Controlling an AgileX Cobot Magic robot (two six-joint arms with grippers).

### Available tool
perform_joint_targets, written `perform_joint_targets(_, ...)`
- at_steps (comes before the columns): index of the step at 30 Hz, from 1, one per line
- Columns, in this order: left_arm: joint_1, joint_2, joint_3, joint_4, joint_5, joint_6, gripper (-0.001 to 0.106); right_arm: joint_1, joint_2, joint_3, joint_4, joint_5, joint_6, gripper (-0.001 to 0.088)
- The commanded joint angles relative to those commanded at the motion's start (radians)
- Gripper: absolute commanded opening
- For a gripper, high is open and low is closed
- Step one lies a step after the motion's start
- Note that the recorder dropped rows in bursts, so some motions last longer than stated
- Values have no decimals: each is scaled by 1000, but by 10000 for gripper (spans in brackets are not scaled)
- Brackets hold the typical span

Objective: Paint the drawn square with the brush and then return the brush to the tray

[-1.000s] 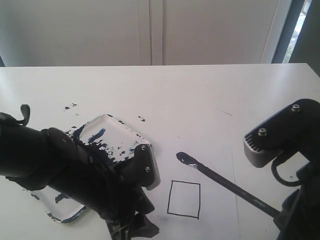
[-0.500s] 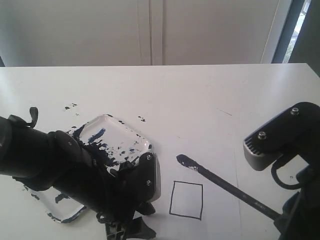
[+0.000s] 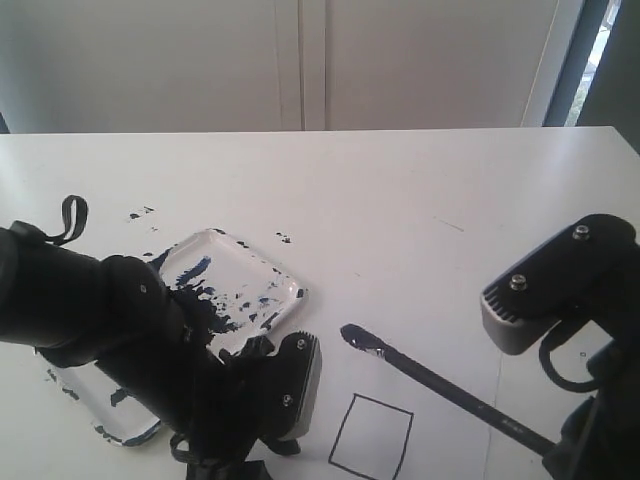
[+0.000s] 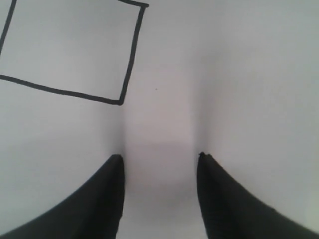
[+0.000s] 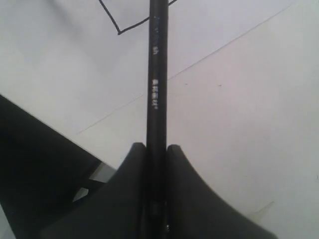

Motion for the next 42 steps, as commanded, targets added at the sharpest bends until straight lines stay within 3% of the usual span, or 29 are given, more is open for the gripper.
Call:
perform_joint_targets(3,11,0,0,68,-2,-44,509,0,0,0,44,0,-17,0)
perform_joint_targets(14,89,-33,0,68,4,-60,509,2,-57,17,93,0,-40,0)
perform_joint_targets(29,89,-45,0,72,-20,-56,509,2,-78,136,24,-13,-82,0)
perform_joint_targets(42,89,-45,0,68,-55,175,509,2,-75,162,10,-75,-145,0)
